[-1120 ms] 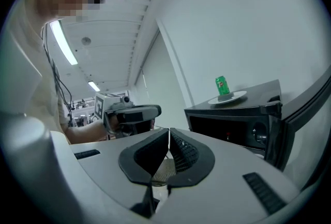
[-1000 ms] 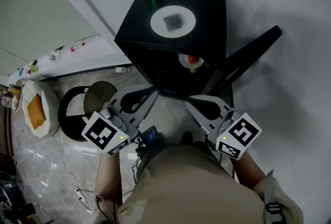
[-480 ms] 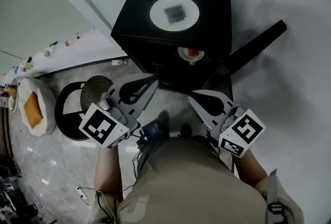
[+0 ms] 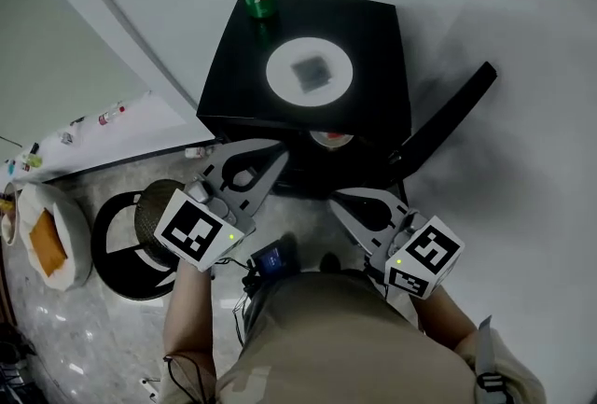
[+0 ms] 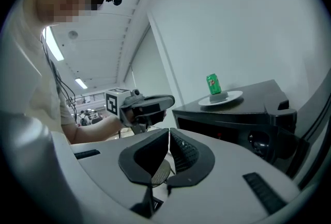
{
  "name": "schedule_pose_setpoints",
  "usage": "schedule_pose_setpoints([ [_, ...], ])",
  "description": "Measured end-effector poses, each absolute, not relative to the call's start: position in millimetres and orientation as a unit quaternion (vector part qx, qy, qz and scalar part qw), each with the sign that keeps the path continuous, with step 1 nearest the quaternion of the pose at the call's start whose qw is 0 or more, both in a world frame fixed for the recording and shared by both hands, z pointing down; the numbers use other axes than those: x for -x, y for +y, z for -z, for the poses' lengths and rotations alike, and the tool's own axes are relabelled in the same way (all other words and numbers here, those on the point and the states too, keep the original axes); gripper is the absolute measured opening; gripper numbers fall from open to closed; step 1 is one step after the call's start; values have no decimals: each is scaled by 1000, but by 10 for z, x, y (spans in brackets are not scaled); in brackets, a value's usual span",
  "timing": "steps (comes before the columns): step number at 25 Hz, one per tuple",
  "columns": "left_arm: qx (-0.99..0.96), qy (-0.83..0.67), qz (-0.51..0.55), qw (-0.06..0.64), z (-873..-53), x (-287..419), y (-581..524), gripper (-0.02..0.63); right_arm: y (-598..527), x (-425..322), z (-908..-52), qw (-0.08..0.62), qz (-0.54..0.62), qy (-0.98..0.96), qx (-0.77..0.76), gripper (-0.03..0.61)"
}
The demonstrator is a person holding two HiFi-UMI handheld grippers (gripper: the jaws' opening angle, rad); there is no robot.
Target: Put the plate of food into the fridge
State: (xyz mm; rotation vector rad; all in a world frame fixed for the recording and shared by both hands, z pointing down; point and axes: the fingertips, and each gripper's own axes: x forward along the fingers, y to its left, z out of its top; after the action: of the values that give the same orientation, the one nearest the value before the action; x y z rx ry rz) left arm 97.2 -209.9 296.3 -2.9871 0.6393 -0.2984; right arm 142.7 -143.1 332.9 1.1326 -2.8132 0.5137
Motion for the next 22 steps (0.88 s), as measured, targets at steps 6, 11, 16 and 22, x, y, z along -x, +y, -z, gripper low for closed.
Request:
schedule_pose_setpoints([
  [6, 975, 179, 107, 82, -2867, -1070, -2351, 12, -1553, -1390, -3313, 35, -169, -904, -390, 23],
  [11, 969, 143, 163, 117, -3023, -1107, -2518, 215, -1597, -1390, -3339, 34, -176, -895, -408, 23],
  [16, 948, 96, 243, 180, -3241, -1232, -2637, 272, -1633, -1353, -3361, 35, -181, -891, -415, 23],
  [22, 912, 82, 316, 248, -3482, -1355, -2772, 298, -1661, -1353, -3399, 38, -185, -889, -418, 23],
])
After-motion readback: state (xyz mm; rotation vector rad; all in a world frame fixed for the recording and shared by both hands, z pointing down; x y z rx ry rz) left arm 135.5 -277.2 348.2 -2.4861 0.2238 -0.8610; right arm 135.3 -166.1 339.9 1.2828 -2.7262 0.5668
